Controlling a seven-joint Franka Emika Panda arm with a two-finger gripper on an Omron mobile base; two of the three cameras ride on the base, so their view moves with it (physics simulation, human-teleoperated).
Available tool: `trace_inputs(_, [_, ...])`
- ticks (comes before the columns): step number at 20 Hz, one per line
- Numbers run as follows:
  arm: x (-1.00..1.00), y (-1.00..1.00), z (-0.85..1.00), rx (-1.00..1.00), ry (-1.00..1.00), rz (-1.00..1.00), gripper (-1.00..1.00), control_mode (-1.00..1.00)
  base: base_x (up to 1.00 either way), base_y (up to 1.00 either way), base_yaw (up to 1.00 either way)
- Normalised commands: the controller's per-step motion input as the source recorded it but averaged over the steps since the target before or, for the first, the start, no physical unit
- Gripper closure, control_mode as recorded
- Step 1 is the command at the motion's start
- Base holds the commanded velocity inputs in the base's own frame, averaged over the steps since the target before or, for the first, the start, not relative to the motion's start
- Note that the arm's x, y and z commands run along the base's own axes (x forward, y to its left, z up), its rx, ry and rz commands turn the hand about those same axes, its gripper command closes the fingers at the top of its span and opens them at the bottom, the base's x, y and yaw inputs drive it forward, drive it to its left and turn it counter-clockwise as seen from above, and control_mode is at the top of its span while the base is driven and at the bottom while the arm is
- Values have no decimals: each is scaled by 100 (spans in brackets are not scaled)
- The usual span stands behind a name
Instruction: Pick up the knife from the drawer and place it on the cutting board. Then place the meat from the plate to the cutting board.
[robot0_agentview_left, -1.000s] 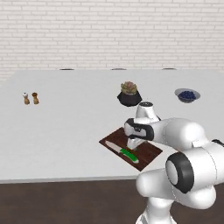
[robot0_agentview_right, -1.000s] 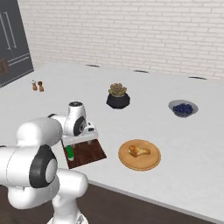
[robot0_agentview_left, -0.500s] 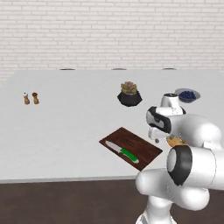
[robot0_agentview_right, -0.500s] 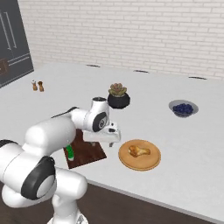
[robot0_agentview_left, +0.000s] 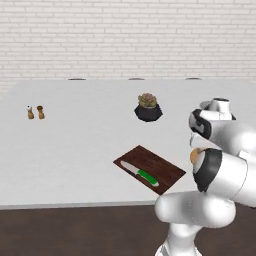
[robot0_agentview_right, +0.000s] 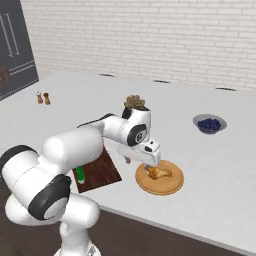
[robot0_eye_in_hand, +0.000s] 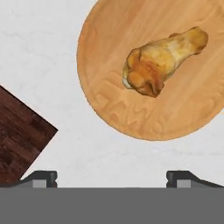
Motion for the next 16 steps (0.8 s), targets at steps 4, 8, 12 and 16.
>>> trace_inputs(4, [17, -100, 0, 9, 0, -39, -100, -100, 0, 0, 0])
trace_inputs(8, [21, -92, -3, 11, 0, -30, -100, -100, 0, 0, 0])
trace_inputs(12, [43, -81, -13, 20, 11, -28, -100, -100, 0, 0, 0])
trace_inputs(16, [57, -38, 0, 24, 10, -23, -100, -100, 0, 0, 0])
